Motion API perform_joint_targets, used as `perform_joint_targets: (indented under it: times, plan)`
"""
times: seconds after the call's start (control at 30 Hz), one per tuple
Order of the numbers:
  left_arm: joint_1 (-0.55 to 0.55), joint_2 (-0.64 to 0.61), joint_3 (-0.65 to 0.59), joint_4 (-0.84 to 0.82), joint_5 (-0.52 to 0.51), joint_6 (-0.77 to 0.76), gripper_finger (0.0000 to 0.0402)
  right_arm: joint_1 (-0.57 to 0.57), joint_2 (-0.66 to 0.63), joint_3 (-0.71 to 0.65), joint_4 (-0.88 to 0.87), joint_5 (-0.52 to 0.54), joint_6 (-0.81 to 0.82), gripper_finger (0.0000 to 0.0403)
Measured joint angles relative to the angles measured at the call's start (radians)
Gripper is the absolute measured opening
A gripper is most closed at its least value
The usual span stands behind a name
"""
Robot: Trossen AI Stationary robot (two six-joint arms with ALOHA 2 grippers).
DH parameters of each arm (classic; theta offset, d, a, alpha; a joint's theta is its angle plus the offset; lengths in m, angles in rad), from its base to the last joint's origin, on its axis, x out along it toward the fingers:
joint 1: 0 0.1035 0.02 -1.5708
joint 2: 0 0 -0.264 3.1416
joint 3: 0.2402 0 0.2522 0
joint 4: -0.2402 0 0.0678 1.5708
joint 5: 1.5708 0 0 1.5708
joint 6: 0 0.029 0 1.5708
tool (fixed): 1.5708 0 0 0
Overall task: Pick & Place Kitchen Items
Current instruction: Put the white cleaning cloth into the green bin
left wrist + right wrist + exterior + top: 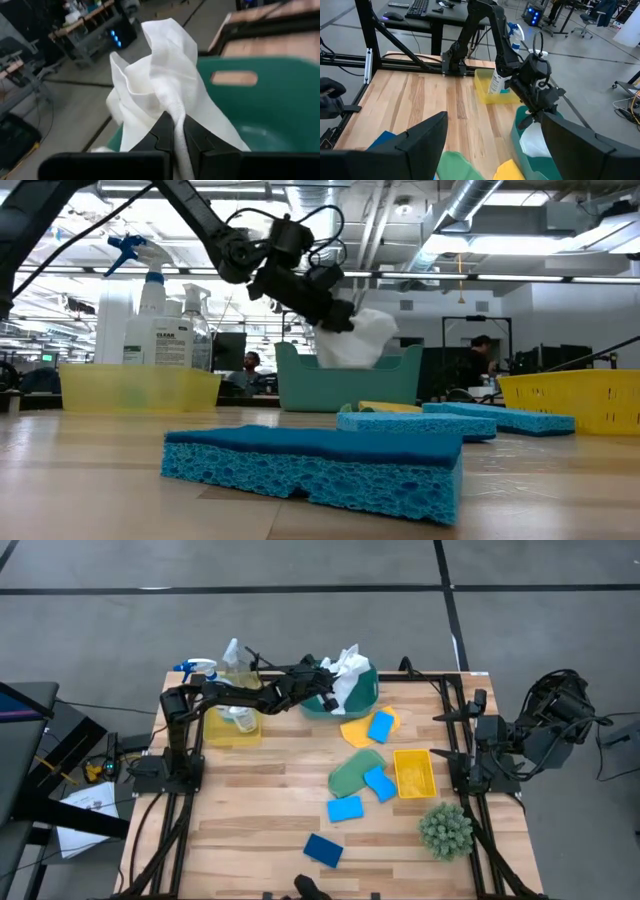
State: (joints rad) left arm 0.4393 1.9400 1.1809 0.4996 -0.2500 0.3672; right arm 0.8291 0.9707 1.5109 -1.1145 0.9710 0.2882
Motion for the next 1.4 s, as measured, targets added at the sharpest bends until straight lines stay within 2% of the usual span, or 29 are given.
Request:
perform_joint_targets:
  times: [0.27,0.47,0.83,1.23,1.4]
  plan:
    - [0.003,0.000,-0.001,-0.084,-0.042,0.003,0.0003,0.000,0.000,0.000,0.000,-0.001,0.000,0.0311]
    - [0.004,0.000,-0.001,-0.162,-0.118,0.021,0.0003,0.000,0.000,0.000,0.002,-0.001,0.000,0.0311]
    - [0.003,0.000,-0.001,-0.179,-0.120,0.018,0.0007,0.000,0.000,0.000,0.004,0.000,0.000,0.0311]
    - [-0.002,-0.002,-0.001,-0.178,-0.126,-0.009,0.0098,0.000,0.000,0.000,0.008,0.000,0.000,0.0311]
    - [-0.007,-0.002,-0.001,-0.178,-0.086,-0.009,0.0140,0.000,0.000,0.000,0.008,0.000,0.000,0.0311]
